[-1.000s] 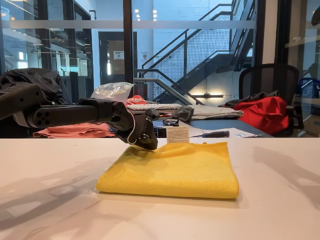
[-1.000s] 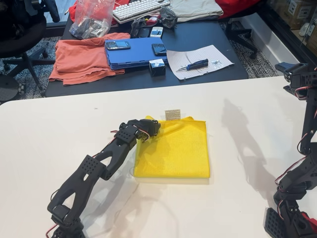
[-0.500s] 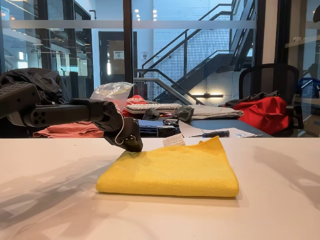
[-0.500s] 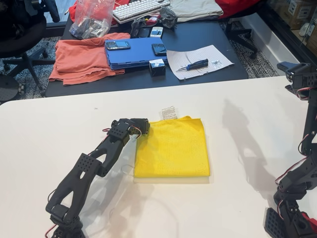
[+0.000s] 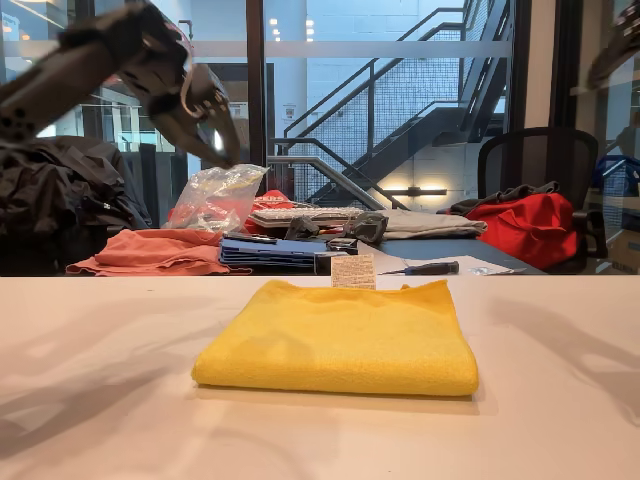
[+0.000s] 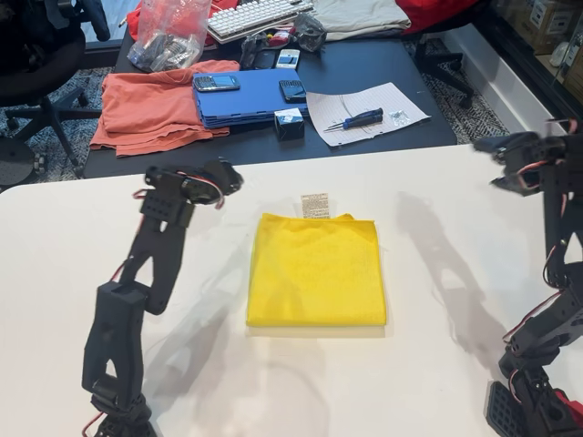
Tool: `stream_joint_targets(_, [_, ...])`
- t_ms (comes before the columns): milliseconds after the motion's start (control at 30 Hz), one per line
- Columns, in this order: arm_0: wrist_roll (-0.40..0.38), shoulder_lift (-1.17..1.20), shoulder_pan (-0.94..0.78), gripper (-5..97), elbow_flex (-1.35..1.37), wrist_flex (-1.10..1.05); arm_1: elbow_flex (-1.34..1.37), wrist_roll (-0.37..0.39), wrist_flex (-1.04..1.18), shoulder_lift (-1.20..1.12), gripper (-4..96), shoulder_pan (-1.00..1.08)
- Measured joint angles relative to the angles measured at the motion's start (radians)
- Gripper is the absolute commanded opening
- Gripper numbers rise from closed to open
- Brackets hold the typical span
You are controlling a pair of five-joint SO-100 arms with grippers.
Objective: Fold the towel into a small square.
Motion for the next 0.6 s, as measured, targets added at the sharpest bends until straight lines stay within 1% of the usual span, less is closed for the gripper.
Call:
stream_joint_targets(100, [0.002,0.000,-0.135,29,0.018,0.000,0.000,-0.055,0.032,0.129,-2.0,0.011])
stream_joint_targets(133, [0.000,0.000,-0.164,29,0.018,0.000,0.000,-0.077,0.032,0.173,-2.0,0.008])
stream_joint_targets(200, [0.000,0.000,-0.201,29,0.018,0.000,0.000,-0.097,0.025,0.258,-2.0,-0.002])
stream_joint_targets(367, [0.005,0.000,-0.206,29,-0.032,0.000,-0.002,-0.110,-0.031,0.410,-2.0,-0.005])
stream_joint_targets(600, [-0.012,0.002,-0.224,29,-0.124,0.000,-0.006,-0.109,-0.034,0.445,-2.0,-0.005])
